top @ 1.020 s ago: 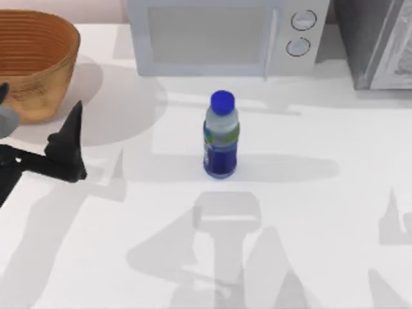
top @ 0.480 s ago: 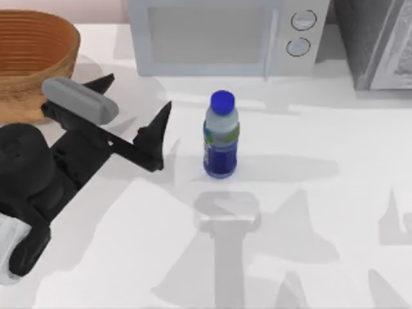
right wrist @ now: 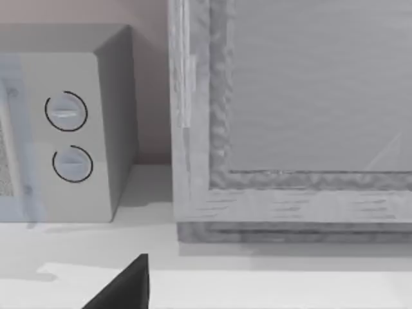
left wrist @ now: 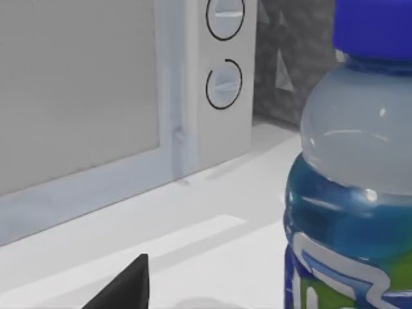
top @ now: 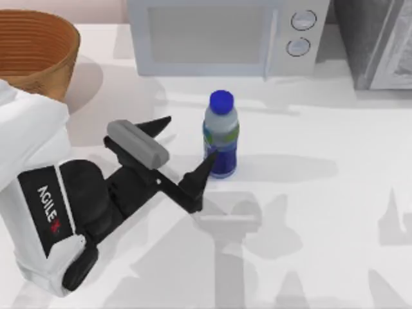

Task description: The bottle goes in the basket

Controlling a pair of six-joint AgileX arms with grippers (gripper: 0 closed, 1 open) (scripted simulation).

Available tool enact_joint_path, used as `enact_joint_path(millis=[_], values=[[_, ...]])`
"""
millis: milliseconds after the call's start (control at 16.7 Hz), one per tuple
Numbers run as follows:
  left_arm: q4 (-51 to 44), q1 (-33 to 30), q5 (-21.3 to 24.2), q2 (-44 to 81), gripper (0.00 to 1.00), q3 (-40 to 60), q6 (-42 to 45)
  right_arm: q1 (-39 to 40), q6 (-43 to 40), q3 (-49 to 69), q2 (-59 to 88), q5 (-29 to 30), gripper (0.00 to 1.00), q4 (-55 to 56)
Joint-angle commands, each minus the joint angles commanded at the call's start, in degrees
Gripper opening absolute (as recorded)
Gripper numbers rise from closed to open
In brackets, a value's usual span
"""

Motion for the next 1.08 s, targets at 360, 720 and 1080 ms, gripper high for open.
enact_joint_path(millis=[360,720,1080], values=[[4.81,-1.6,1.04,6.6,1.0,1.34,-0.22,0.0,0.0,0.0,0.0,0.0,1.0,0.0],[3.63,-1.32,0.95,8.79,1.0,2.47,-0.16,0.0,0.0,0.0,0.0,0.0,1.0,0.0],[0.62,-2.55,0.12,8.38,1.0,7.42,-0.26,0.0,0.0,0.0,0.0,0.0,1.0,0.0]])
